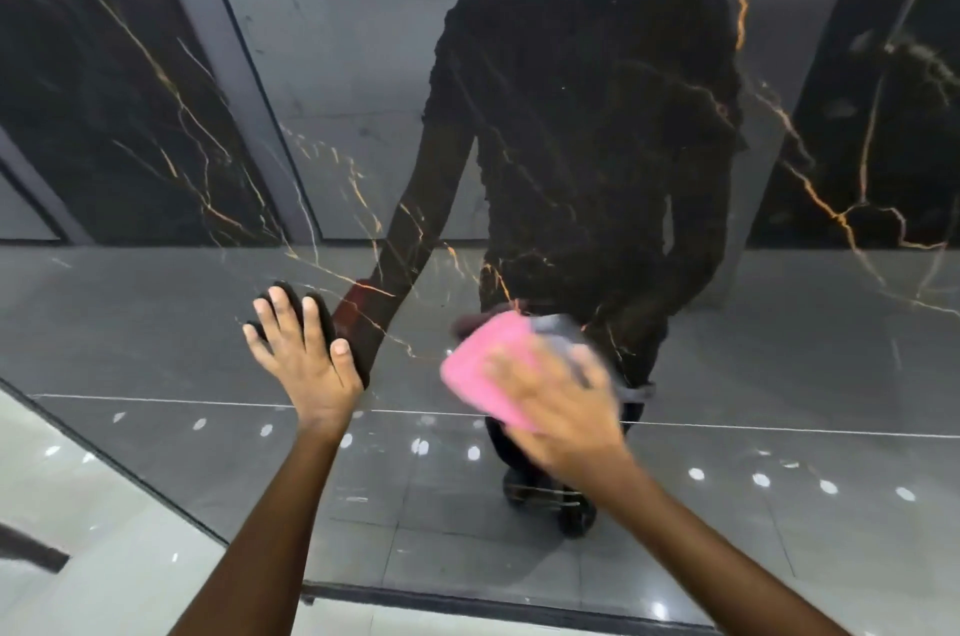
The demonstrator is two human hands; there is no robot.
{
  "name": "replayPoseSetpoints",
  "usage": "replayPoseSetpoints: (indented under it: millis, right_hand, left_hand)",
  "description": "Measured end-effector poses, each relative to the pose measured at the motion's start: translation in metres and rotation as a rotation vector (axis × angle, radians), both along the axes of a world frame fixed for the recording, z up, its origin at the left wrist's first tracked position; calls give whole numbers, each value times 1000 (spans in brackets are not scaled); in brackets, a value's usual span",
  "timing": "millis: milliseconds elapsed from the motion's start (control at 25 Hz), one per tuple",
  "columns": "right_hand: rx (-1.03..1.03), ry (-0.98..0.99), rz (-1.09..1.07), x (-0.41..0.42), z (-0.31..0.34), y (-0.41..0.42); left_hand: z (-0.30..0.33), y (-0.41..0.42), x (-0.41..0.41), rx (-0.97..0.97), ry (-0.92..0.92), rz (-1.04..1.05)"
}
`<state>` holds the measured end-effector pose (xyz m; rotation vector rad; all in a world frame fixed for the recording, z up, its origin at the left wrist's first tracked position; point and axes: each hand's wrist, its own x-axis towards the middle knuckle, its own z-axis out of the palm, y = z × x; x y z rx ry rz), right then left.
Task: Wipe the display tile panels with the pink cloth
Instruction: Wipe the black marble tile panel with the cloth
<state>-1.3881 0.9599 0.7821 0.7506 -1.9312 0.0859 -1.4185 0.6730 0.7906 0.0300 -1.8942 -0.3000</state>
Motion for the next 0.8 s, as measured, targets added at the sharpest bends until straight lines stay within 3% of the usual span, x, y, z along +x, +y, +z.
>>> replayPoseSetpoints:
  millis: [120, 200, 240, 320, 400, 440, 520, 640, 720, 800]
  right_hand:
    - [-494, -1, -119, 1, 33, 28]
    - [-645, 24, -168, -4, 63, -18]
    - [-611, 45, -160, -7, 74, -53]
    - [-308, 83, -98, -9, 72, -121]
    - [-21, 110, -64, -10, 56, -144]
    - [27, 122, -47, -11, 49, -137]
    - [-81, 92, -62, -10, 34, -107]
    - [-470, -79, -246, 6, 1, -84]
    - [-662, -128, -341, 15, -21, -134]
    - [-586, -102, -335, 11, -29, -212]
  left_hand:
    - [-2, -6, -3, -16, 52, -36]
    - [2, -2, -6, -7, 34, -48]
    - [6, 2, -5, -4, 7, -52]
    - [5, -2, 5, -43, -89, -99]
    - [-2, -28, 20, -176, -163, -166]
    - [-3, -53, 26, -218, -163, -168]
    - [1, -116, 30, -122, -131, -89]
    - [8, -207, 24, 60, -163, 62]
    - [3, -245, 15, -37, -171, 47]
    - [0, -254, 5, -123, -102, -8]
